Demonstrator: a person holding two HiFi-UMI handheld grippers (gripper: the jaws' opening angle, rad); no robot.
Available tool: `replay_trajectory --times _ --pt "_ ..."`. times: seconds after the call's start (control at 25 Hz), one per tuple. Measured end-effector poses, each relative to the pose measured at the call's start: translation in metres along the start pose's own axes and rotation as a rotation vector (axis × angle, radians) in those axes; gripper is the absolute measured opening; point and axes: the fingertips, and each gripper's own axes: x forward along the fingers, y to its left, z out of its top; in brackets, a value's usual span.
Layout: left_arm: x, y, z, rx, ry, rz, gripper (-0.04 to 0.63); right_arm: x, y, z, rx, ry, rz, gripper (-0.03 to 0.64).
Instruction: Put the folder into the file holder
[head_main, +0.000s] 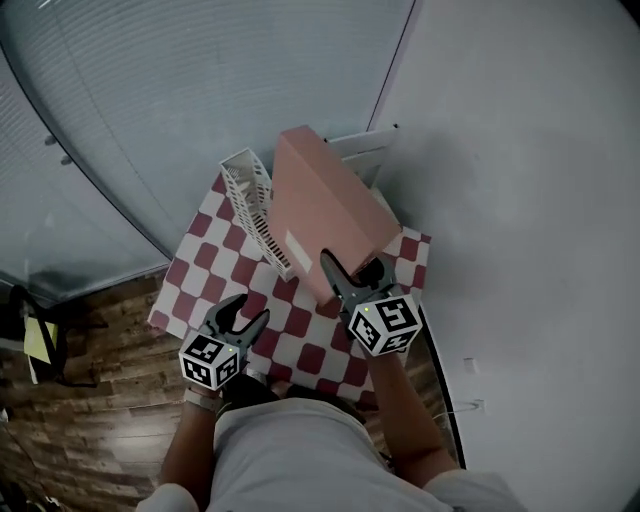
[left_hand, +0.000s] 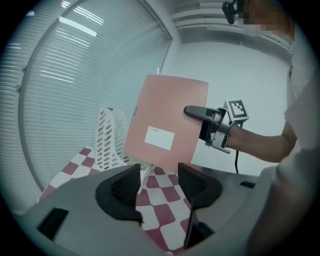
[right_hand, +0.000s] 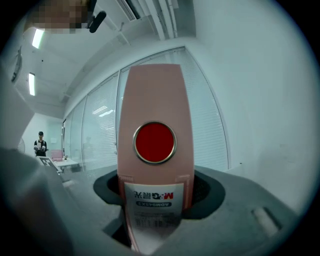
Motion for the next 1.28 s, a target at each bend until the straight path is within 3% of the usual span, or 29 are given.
replay_trajectory --times 0.52,1.28 --pt "-0.055 0.016 -0.029 -0.089 -0.033 0.239 0.218 0.059 0.016 -0.017 -0.116 0.006 0.114 0.275" --pt "-0.097 0.035 -0.060 -0.188 -0.023 0.377 0.218 0.124 0.020 -0.029 -0.140 -0.054 0.104 0.273"
